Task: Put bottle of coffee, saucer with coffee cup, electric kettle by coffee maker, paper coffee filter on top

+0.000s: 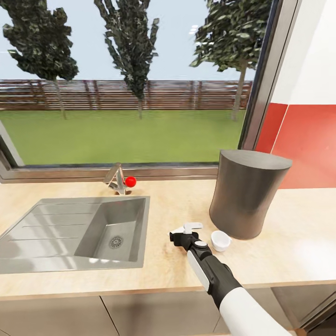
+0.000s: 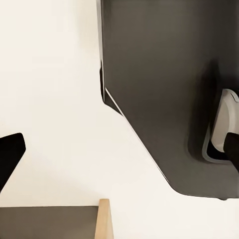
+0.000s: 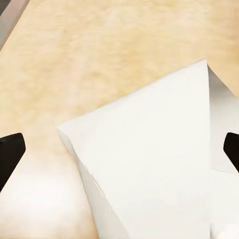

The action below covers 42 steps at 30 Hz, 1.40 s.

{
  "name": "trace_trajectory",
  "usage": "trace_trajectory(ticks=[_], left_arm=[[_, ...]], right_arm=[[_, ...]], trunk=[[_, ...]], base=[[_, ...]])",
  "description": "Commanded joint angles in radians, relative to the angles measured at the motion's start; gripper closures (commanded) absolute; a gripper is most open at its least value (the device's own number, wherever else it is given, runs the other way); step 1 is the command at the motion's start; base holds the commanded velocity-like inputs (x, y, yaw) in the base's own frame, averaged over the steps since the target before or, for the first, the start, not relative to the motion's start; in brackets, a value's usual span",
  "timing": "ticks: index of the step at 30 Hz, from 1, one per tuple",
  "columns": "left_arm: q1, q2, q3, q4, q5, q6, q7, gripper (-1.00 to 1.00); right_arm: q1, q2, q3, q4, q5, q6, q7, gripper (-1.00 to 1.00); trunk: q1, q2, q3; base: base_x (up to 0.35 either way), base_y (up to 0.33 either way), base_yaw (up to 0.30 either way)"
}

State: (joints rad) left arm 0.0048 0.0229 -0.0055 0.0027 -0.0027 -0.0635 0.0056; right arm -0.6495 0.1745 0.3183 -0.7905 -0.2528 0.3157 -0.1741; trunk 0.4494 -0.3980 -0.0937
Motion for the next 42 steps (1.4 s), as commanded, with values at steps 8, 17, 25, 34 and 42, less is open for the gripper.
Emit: trace_trajectory(ticks=[8, 17, 25, 34, 42], left_arm=[[0.0, 0.0, -0.001, 0.0, 0.0, -0.003, 0.001, -1.0], [0.001, 0.006, -0.001, 0.001, 0.0, -0.005, 0.002, -1.0], [0.001, 0.006, -0.001, 0.001, 0.0, -0.006, 0.002, -1.0], [0.001, 0.006, -0.001, 0.001, 0.0, -0.006, 0.001, -1.0], [0.001, 0.006, -0.001, 0.001, 0.0, -0.006, 0.001, -1.0]], right_arm=[[-0.001, 0.0, 0.002, 0.027, -0.009, -0.021, -0.007, -1.0], [-0.001, 0.0, 0.002, 0.076, -0.009, -0.094, -0.005, 1.0], [-0.001, 0.0, 0.002, 0.079, -0.009, -0.096, -0.004, 1.0], [-0.001, 0.0, 0.002, 0.079, -0.009, -0.096, -0.004, 1.0], [-0.001, 0.0, 0.002, 0.079, -0.009, -0.096, -0.004, 1.0]], trunk=[[0.001, -0.002, -0.002], [0.001, -0.002, -0.002], [0.001, -0.002, -0.002], [0.001, -0.002, -0.002], [0.001, -0.002, -0.002]], base=[[0.054, 0.0, 0.0], [0.012, 0.0, 0.0], [0.0, 0.0, 0.0], [0.0, 0.0, 0.0], [0.0, 0.0, 0.0]])
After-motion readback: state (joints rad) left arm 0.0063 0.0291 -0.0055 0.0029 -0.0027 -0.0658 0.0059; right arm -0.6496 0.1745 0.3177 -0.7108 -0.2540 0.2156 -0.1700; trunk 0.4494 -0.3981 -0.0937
